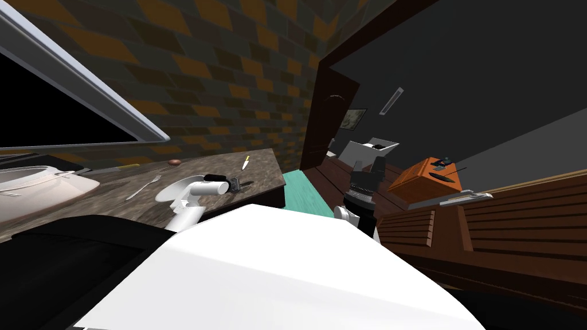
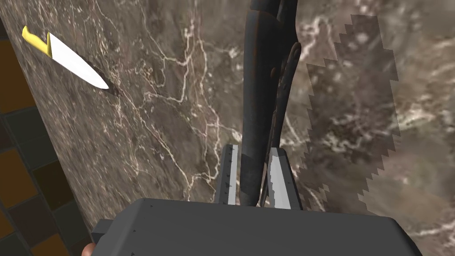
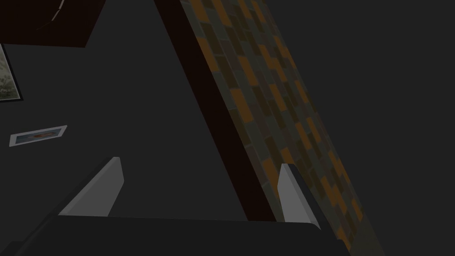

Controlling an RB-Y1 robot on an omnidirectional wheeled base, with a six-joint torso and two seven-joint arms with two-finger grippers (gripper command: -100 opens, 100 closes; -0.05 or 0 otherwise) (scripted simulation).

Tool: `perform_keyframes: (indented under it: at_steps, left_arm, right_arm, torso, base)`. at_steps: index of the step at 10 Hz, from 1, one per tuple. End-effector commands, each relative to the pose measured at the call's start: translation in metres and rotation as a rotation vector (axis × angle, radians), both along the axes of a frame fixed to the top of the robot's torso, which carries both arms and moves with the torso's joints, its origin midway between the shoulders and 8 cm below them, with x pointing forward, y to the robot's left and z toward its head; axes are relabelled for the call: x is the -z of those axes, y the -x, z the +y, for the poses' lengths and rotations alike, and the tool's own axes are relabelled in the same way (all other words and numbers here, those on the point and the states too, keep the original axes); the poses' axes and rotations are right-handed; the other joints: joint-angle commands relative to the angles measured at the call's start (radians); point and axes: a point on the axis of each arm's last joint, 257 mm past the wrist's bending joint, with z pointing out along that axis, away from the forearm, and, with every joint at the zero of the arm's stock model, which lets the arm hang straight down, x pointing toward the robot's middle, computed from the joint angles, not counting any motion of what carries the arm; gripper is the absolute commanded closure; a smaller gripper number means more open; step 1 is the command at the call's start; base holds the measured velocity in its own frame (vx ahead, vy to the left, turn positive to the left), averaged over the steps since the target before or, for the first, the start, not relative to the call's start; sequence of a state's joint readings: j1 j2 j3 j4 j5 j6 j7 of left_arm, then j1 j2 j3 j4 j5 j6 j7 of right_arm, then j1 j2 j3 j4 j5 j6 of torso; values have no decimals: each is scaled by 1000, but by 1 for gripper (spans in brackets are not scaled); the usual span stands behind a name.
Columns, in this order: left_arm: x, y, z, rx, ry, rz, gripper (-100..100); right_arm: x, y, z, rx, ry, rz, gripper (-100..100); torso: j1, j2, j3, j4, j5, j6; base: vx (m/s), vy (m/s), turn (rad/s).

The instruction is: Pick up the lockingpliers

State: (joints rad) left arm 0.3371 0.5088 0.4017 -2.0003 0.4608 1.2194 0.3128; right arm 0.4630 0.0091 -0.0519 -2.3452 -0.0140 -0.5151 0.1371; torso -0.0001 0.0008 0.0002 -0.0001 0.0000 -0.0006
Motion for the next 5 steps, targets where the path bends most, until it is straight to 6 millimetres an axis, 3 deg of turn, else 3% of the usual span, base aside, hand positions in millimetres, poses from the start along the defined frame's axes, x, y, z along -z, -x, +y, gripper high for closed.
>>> perform_keyframes:
  at_steps: [1, 4, 5]
  left_arm:
    - [-8, 2, -2, 3, 0, 0, 100]
    - [-13, 4, -4, 6, -1, -2, 100]
    - [-13, 4, -4, 5, -1, 0, 0]
  right_arm:
    - [0, 0, 0, 0, 0, 0, 0]
    - [0, 0, 0, 0, 0, 0, 0]
    - [0, 0, 0, 0, 0, 0, 0]
  torso:
    - [0, 0, 0, 0, 0, 0]
    - [-1, 2, 1, 0, 0, 0]
    - [-1, 1, 1, 0, 0, 0]
  base:
    - [-10, -8, 26]
    - [-18, -9, 18]
    - [0, 0, 0]
